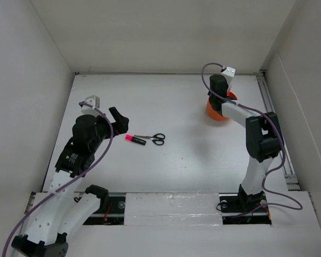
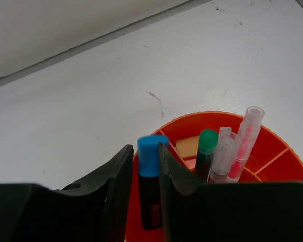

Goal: Sort the stationery into containers
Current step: Place the pen in the storage box, then pick up the pen from the center of the board.

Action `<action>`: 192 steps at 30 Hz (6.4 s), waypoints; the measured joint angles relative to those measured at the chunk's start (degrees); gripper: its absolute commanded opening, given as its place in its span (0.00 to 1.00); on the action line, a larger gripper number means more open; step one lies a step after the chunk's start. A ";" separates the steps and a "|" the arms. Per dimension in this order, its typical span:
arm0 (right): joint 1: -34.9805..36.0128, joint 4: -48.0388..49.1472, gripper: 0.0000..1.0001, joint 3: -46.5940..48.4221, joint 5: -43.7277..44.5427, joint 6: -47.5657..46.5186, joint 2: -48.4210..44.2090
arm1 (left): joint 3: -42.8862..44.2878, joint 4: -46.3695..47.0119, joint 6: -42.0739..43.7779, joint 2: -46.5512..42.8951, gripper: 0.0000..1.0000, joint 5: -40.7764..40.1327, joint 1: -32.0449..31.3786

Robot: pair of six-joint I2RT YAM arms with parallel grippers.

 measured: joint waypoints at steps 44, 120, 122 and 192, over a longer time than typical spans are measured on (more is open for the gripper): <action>23.34 -17.11 0.60 -10.36 -31.06 -16.09 -36.57 | -0.85 -3.61 -23.43 23.06 1.00 -13.57 -0.22; 41.27 -20.90 0.60 -24.41 -34.45 -9.33 -53.57 | 10.12 1.40 -23.04 34.82 0.00 -17.88 -7.04; 41.27 -20.33 0.60 -24.26 -34.69 -9.18 -53.22 | 10.82 1.29 -19.93 31.58 0.00 -17.07 -6.95; 21.18 11.91 0.00 -14.14 -31.39 -3.67 -22.18 | 8.37 4.22 1.25 13.49 1.00 -4.00 -6.67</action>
